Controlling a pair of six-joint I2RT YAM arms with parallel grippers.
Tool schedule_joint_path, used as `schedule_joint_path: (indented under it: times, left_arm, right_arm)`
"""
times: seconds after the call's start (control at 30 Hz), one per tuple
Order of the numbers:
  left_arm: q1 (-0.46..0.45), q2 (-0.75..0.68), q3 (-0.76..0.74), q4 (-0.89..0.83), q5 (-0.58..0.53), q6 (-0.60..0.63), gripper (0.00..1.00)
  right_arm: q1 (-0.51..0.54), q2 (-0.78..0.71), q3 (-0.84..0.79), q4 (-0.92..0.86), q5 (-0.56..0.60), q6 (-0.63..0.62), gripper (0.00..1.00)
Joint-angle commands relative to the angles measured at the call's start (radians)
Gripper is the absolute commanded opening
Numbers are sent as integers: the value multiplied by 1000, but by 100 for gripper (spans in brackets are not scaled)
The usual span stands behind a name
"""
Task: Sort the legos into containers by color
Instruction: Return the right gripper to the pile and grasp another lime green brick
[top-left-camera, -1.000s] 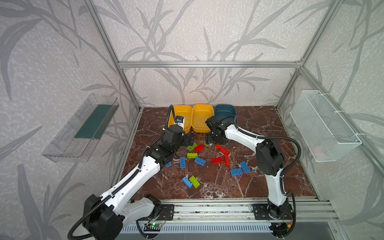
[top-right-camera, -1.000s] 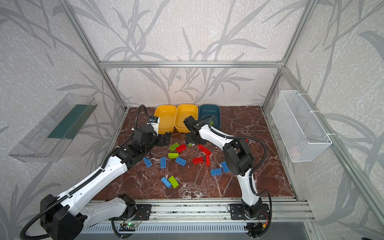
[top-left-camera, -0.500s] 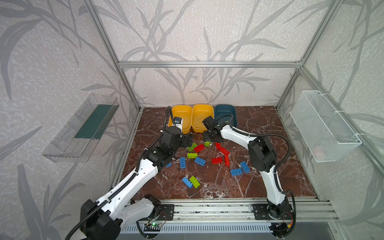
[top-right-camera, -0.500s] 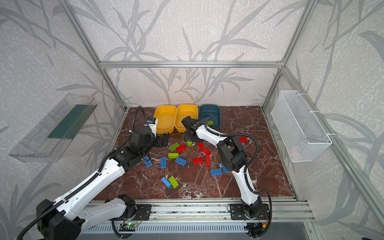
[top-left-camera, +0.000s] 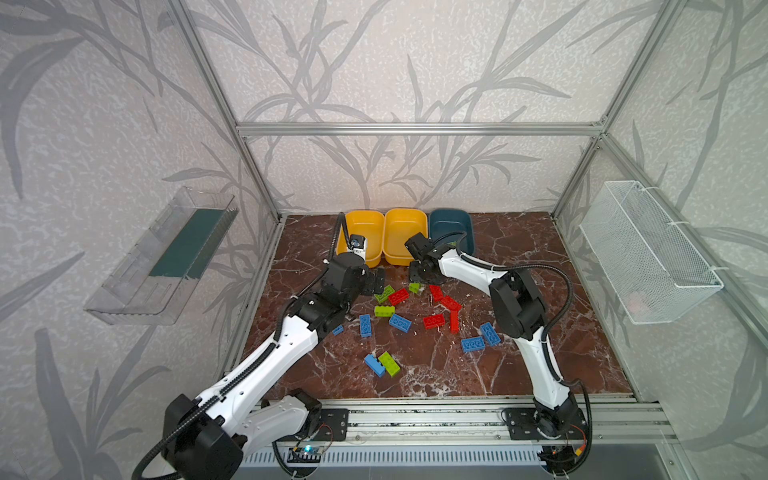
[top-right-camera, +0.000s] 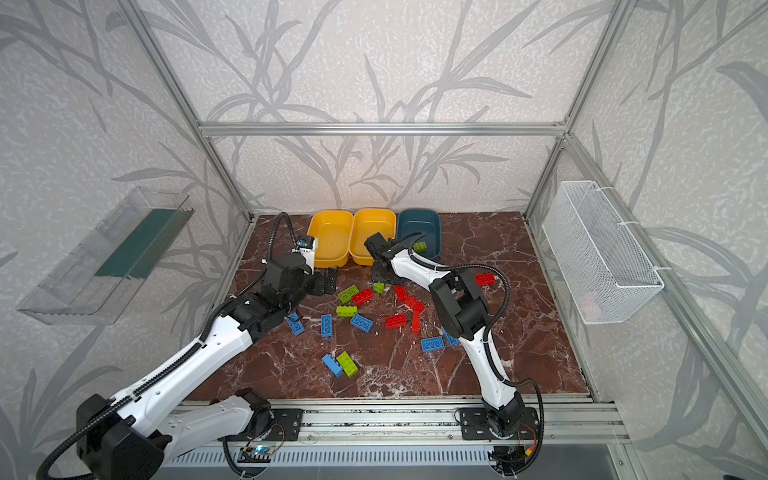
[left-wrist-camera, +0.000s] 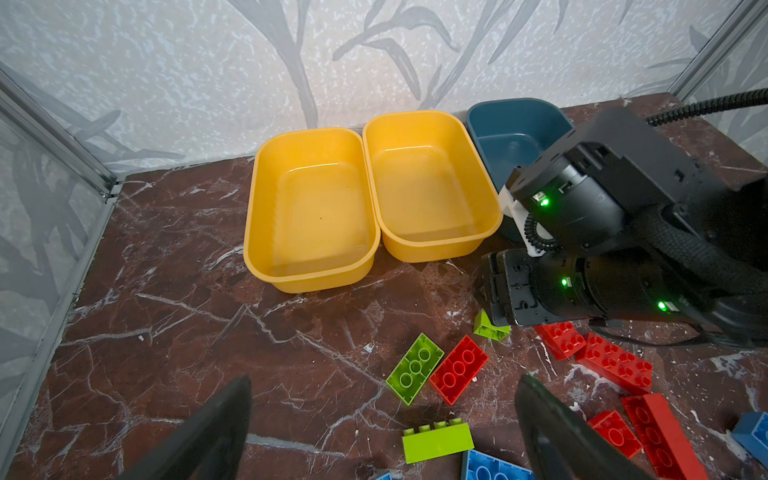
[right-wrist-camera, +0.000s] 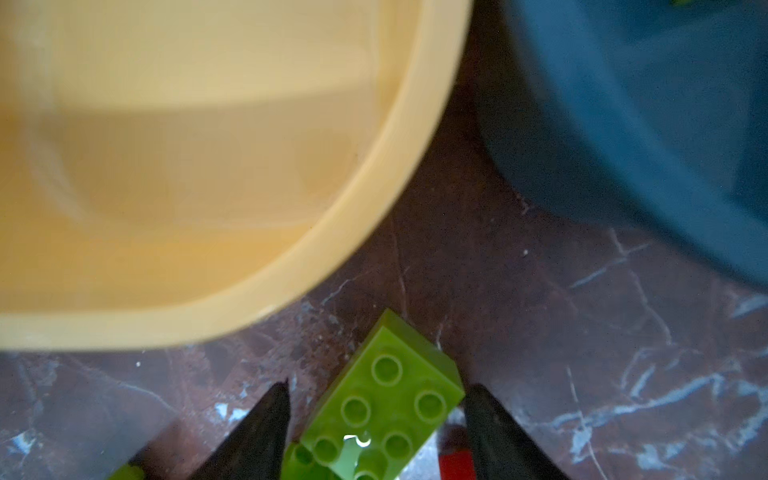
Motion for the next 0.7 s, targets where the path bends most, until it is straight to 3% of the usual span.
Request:
schedule_joint_path:
  times: [0.0, 0.33, 0.67]
  left_arm:
    - [4, 10, 24, -11, -3, 28, 98]
    - [5, 28, 27, -2, -2, 32, 99]
    - [5, 57, 32, 26, 16, 17, 99]
  right_arm:
    - [-6, 32, 40, -43, 24, 14, 60]
    - [-4, 21, 23, -86, -15, 22, 39]
    - [-4, -140, -68, -141, -48, -24, 33]
